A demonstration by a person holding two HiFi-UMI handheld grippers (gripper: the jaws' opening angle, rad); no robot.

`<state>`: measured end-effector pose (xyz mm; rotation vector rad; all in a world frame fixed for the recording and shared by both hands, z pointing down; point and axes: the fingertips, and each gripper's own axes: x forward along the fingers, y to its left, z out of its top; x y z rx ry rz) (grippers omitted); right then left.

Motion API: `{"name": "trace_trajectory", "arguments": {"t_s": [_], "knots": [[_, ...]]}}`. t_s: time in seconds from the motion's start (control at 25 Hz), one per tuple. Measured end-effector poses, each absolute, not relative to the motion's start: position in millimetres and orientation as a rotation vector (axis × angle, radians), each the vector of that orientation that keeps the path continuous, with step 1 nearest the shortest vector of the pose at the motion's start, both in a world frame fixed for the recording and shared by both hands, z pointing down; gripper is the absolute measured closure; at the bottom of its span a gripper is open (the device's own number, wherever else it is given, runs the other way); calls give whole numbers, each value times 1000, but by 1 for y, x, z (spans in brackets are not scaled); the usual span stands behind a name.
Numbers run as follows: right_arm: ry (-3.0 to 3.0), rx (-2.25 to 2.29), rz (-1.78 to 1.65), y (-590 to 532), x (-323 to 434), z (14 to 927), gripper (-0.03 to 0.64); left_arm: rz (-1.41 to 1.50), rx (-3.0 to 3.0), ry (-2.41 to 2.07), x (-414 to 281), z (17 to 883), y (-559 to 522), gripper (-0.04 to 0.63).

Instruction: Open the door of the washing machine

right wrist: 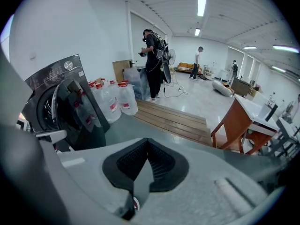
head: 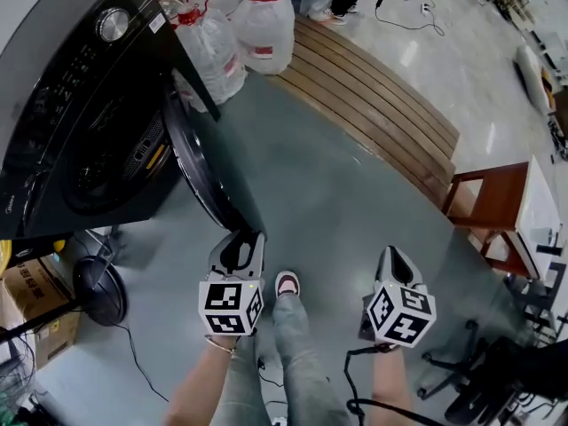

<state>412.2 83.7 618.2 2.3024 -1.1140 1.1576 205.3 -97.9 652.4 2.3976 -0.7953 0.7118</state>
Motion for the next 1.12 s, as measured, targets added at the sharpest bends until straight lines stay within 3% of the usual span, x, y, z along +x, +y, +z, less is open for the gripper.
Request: {"name": "trace_trajectory", "arguments": {"t_s": [1.12], "knots": [[-890,2478,1200,170,504,622,612,753,2418,-819,316,650,-103,473]]}}
